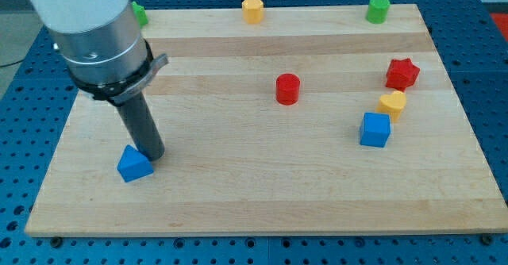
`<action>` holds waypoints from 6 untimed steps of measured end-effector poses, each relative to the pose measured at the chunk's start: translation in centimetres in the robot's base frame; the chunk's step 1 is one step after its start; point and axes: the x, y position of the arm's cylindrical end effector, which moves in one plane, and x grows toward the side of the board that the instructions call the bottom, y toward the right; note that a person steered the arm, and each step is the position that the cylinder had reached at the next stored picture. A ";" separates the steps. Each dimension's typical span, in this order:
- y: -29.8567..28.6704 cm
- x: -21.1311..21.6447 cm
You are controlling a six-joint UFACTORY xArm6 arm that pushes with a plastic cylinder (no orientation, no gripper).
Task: Place the triangle at the left bottom of the board
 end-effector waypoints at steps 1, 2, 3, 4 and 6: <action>-0.3 1.5; 0.9 4.4; -0.1 5.2; -2.6 3.3; -4.4 1.3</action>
